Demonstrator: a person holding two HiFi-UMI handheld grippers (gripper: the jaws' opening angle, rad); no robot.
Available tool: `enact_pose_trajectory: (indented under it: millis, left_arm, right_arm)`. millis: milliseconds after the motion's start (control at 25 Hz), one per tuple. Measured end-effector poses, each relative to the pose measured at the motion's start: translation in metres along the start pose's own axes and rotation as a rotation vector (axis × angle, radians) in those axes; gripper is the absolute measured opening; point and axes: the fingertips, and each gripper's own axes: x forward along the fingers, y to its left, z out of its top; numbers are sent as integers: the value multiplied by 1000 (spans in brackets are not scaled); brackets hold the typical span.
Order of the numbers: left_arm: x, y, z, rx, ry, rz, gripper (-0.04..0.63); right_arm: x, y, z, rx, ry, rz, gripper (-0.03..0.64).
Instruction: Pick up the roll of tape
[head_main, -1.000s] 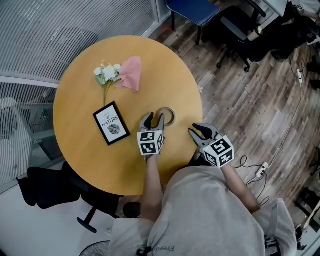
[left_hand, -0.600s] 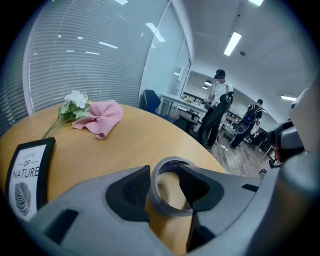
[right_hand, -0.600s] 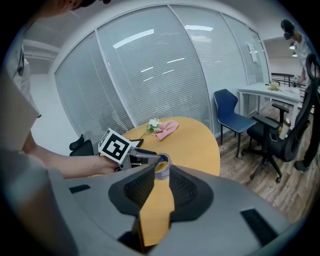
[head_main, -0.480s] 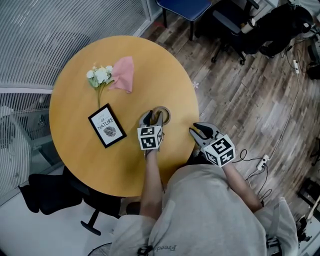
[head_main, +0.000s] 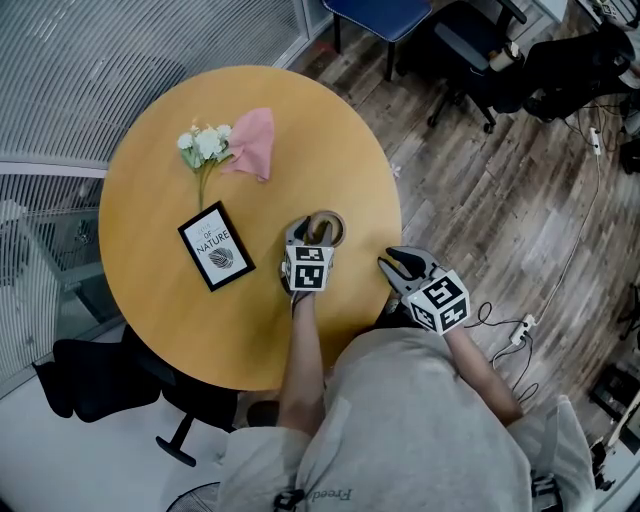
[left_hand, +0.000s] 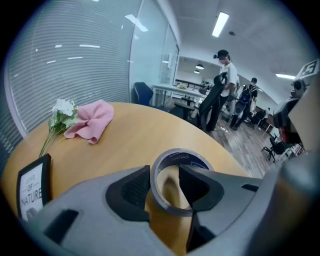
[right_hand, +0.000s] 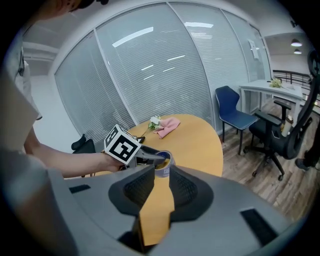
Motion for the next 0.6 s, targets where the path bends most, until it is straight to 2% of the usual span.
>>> enact_pose_trajectory:
  millis: [280, 440, 600]
  left_arm:
    - [6, -4, -7, 138, 90, -29, 178]
    - [7, -7, -9, 133, 94, -57, 136]
    - [8, -7, -9, 132, 96, -55, 127]
  right_arm:
    - [3, -3, -3, 30, 0, 1, 87]
    - [3, 0, -7, 44, 7, 5, 87]
    - [4, -1, -7, 47, 3, 4, 87]
